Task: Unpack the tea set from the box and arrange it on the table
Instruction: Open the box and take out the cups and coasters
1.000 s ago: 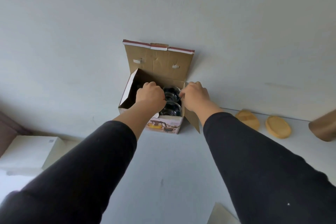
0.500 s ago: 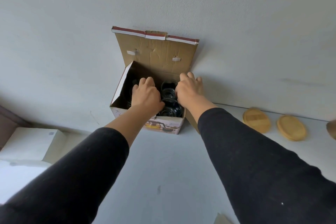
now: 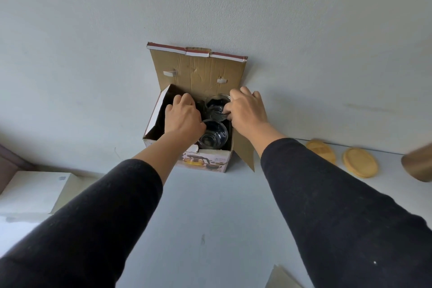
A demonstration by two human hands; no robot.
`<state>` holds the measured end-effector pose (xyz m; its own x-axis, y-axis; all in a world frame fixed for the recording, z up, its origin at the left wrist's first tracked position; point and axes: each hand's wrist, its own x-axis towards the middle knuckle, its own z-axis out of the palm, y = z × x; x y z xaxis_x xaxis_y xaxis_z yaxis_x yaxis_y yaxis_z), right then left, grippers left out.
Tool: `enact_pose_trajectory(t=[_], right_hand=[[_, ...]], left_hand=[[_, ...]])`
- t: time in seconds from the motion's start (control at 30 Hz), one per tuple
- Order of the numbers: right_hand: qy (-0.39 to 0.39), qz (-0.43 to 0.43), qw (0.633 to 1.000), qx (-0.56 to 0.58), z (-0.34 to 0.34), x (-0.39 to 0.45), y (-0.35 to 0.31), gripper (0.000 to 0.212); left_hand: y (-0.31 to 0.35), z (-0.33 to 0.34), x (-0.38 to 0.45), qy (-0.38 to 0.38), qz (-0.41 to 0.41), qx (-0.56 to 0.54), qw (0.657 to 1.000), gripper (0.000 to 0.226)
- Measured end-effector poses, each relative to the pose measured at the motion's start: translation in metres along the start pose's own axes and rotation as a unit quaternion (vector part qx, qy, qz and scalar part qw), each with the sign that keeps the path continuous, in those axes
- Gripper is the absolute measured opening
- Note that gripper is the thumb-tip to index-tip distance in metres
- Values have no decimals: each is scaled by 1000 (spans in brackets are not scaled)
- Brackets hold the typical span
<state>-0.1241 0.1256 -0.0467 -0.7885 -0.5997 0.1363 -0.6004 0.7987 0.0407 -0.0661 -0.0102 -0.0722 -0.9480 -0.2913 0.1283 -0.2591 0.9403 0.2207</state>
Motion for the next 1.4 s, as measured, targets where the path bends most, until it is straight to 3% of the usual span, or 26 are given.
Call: enact_pose_trajectory(t=[0.23,0.5,0.73,1.03,1.4], right_hand=[[45,36,998,-18,-45,-31,13,26],[61,159,985,-21,-65,-132,52,24],[-1,230,972,-52,-43,-222,129,24],[-72,233,968,-59,15,-288,235,24],[-69,219,973,-22,71,-305,285,24]], left_hand=[[5,-43,-10,49,-8,-33,998,27],[52,-56,-50,40,28,-44,998,30],[135,-7,-88,-24,65,-42,997,32],[249,80,-99,-72,39,-50,995,34],[295,135,-93,-69,22,-44,996,30]])
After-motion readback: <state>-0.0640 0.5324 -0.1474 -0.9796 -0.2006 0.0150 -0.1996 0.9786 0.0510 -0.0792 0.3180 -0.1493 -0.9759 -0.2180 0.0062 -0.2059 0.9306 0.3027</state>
